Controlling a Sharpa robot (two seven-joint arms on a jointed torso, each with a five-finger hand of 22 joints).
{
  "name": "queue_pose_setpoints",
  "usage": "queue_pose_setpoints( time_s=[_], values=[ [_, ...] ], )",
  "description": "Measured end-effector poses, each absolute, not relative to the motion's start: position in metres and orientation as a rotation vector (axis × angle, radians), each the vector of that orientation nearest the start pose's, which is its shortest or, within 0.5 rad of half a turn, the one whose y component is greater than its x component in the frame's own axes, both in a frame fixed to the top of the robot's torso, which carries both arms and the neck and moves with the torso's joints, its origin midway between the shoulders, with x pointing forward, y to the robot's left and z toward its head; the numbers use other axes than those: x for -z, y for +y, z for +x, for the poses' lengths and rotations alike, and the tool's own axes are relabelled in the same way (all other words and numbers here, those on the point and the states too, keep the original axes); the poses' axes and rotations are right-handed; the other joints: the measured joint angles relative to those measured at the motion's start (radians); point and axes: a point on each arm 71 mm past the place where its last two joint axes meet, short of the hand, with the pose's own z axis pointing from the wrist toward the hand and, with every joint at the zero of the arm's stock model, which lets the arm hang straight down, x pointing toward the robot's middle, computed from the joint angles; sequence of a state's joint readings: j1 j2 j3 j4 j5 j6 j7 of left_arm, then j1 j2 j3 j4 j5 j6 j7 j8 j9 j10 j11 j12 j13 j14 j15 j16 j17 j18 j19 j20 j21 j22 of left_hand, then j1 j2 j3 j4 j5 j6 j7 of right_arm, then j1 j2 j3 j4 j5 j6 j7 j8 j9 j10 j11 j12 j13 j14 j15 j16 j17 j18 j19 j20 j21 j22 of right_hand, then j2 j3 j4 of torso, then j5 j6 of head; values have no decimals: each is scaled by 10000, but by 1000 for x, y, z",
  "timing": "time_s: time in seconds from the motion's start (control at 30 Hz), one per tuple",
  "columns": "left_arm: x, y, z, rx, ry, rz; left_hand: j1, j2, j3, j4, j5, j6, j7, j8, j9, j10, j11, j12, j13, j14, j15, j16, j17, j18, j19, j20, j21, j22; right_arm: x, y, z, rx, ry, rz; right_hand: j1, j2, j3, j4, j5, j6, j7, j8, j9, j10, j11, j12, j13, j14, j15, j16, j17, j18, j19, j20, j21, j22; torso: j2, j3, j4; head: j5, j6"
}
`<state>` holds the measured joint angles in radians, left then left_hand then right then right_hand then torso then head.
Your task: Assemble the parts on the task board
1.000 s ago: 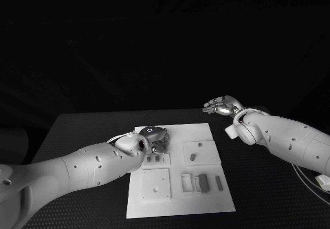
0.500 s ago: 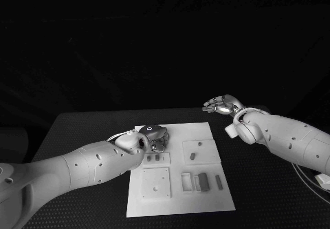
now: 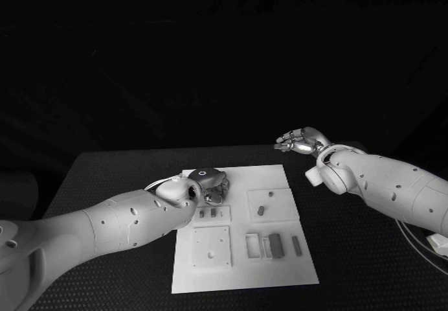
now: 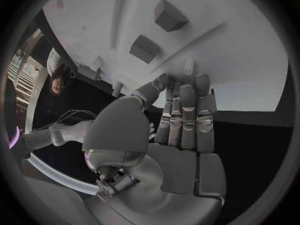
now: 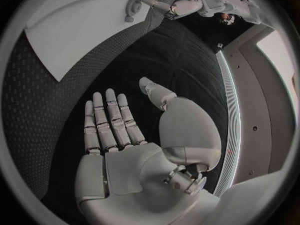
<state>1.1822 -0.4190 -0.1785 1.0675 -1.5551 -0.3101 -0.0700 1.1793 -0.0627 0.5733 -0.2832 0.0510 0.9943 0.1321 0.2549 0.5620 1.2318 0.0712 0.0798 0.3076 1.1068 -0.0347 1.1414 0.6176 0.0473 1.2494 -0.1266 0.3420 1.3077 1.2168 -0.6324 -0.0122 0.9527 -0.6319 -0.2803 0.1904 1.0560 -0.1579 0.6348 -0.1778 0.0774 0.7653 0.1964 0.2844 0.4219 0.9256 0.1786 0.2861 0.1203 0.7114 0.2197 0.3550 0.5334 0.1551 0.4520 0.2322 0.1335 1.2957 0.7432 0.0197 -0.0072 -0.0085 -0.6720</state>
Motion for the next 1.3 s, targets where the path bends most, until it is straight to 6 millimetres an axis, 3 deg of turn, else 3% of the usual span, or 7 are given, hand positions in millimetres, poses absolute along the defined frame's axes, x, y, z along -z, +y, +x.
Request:
queue_pose_setpoints(
  time_s=[0.43, 0.9, 1.3],
  values=[
    [261, 112, 527, 5627, 17193, 3657, 59, 16, 435, 62, -23, 560, -198, 277, 48, 654, -303, 38, 43, 475, -259, 48, 17, -119, 323, -249, 307, -1, 195, -274, 580, -9144, 15566, 6524, 0, 0, 0, 0, 0, 0, 0, 0, -9, 0, 0, 0, -9, 0, 0, 0, 9, 1, 0, 0, 0, 9, -5, 2, 0, 16, 2],
    [264, 127, 524, 6089, 17050, 2893, 142, 8, 496, 57, -18, 596, -236, 279, 79, 725, -303, 7, 57, 565, -278, 46, 28, -142, 341, -233, 308, -2, 195, -274, 580, -9158, 15568, 6517, 0, 0, 0, 0, 0, 0, 0, 0, -8, 0, 0, 0, -7, 0, 0, 0, 13, -1, 0, 0, -39, 18, -5, 1, 0, 39, 61],
    [244, 144, 524, 6839, 16738, 2010, 92, 65, 495, 56, -21, 593, -238, 268, 74, 724, -301, -26, 56, 565, -277, 86, 38, -169, 356, -217, 308, -3, 195, -278, 580, -9101, 15550, 6542, 0, 0, 0, 0, 0, 0, 0, 36, -16, 0, 0, 0, -16, 0, 0, 0, 16, 0, 0, 0, -39, 28, -17, 2, 12, 49, 112]
  ],
)
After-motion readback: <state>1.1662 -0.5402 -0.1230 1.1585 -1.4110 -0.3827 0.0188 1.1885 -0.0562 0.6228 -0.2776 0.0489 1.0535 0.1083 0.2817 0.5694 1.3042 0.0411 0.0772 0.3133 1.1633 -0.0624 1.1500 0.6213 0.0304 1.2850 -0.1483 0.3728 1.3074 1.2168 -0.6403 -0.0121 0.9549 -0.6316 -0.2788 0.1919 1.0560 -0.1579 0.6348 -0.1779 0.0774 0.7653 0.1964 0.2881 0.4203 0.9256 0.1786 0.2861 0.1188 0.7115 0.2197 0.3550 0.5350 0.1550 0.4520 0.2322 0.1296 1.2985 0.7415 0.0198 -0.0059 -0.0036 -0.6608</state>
